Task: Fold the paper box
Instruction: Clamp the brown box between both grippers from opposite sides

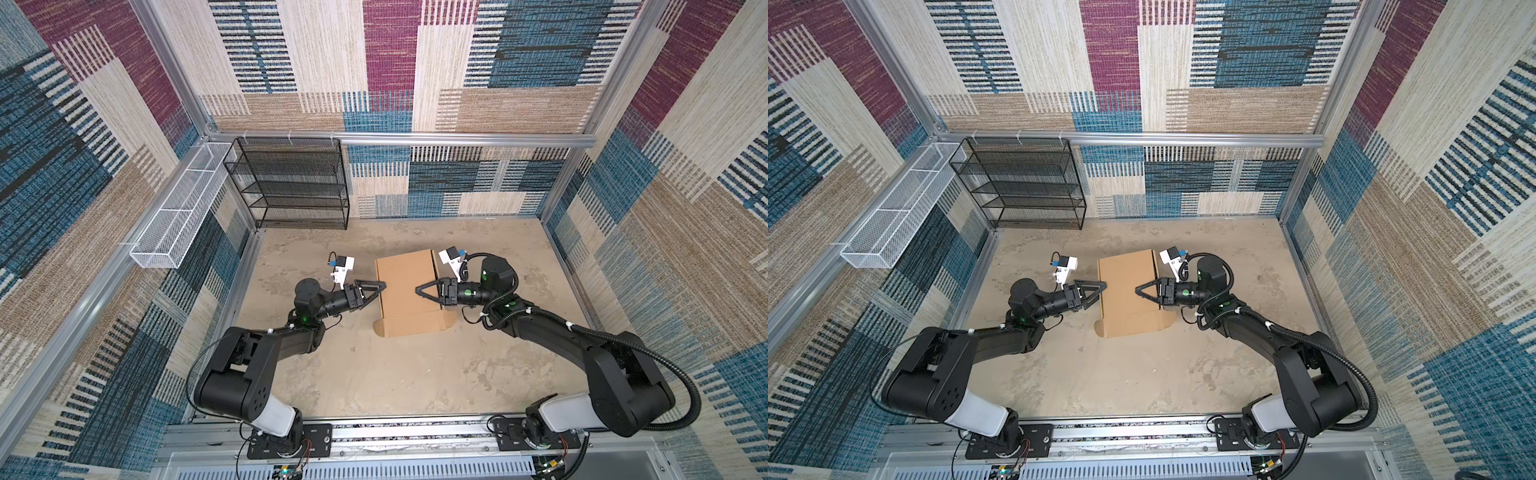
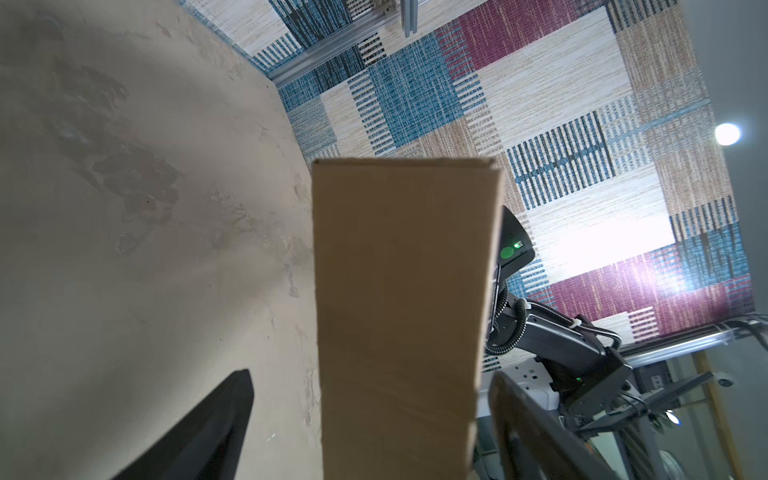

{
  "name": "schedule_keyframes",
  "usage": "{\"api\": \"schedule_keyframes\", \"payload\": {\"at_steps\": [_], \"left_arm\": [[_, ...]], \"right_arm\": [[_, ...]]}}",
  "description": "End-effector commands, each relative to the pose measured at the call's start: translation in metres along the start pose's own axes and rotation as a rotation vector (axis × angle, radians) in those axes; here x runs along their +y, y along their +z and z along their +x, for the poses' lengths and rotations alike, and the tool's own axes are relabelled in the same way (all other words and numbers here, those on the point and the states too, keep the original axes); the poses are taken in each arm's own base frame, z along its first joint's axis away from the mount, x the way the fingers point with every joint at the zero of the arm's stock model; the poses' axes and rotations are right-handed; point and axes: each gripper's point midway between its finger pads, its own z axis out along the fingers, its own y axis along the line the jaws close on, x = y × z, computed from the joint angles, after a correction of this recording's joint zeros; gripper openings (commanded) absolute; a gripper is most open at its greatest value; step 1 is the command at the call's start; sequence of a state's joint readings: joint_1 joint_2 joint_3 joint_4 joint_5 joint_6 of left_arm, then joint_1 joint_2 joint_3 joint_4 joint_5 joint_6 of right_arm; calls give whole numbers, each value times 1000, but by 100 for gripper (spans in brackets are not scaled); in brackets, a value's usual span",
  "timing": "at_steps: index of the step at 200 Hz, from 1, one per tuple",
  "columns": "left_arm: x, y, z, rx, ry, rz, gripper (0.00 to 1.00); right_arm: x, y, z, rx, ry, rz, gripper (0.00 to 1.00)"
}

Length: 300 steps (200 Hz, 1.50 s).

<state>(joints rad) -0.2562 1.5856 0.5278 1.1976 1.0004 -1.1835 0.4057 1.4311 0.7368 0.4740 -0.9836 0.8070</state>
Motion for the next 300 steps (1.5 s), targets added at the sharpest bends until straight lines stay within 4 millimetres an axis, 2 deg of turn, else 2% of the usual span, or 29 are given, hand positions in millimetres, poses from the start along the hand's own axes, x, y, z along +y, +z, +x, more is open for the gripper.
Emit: {"api": "schedule_keyframes", "payload": {"at_steps": [1, 13, 83, 163, 300], "left_arm": [[-20, 7, 1, 28, -7, 103, 90], [-18, 11, 4, 39, -11, 104, 90], [-38, 33, 12, 83, 5, 156, 89], [-49, 43, 21, 109, 19, 182, 84], [-57, 47, 18, 118, 33, 202, 48]], "right_arm": [[12, 2, -4, 10, -57, -69, 51], [11, 3, -4, 11, -55, -75, 51], [7, 8, -6, 28, -65, -76, 50], [-1, 10, -5, 23, -31, -77, 50], [-2, 11, -5, 21, -17, -75, 55]]}}
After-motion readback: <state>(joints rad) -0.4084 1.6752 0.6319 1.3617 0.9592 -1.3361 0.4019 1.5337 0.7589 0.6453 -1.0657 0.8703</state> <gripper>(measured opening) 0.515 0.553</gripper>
